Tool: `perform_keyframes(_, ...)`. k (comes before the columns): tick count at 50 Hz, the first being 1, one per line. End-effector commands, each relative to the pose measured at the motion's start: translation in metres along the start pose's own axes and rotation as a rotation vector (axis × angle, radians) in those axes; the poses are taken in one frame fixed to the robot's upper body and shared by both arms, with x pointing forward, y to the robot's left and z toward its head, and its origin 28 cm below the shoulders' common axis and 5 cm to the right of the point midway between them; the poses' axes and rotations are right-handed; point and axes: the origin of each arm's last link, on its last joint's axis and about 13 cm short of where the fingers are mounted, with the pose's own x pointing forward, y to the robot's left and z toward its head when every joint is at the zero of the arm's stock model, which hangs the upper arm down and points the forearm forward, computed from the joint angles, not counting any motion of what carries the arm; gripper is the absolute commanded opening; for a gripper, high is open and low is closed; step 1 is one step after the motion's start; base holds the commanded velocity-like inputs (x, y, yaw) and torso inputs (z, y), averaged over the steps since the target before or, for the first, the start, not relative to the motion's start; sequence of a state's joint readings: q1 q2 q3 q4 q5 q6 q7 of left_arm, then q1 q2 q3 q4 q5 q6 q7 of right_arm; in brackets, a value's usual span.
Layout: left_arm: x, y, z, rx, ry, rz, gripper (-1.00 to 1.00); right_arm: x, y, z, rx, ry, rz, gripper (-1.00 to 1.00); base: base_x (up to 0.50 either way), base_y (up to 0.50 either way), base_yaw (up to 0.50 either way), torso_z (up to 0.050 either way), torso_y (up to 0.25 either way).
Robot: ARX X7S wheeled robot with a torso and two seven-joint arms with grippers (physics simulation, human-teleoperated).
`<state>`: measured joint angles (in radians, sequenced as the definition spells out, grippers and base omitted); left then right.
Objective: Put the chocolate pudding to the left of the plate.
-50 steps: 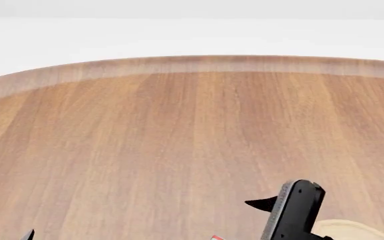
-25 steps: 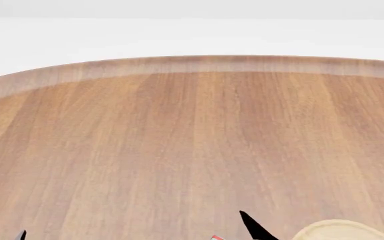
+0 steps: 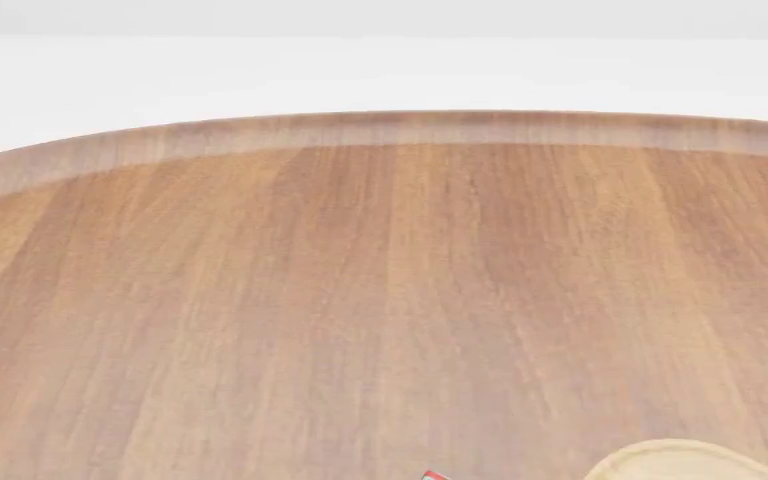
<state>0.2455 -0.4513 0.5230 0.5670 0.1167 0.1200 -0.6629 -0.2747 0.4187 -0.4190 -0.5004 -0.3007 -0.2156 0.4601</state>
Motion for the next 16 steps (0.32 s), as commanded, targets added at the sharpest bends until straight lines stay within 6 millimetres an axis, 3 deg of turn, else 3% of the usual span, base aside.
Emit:
perform_keyframes(1, -0.0164, 0.0066, 0.0301, -0.037, -0.16, 0.051, 1.0, -0.0165, -0.0039, 0.027, 0.094, -0.087, -0.084, 1.0, 0.0, 0.0, 0.0, 0.0, 0.0)
perform_keyframes(16, -0.0184, 0.0083, 0.0325, -0.051, -0.199, 0.073, 1.0, -0.0206, -0.0043, 0.0325, 0.112, -0.12, -0.089, 1.0, 0.0, 0.0, 0.0, 0.0, 0.0)
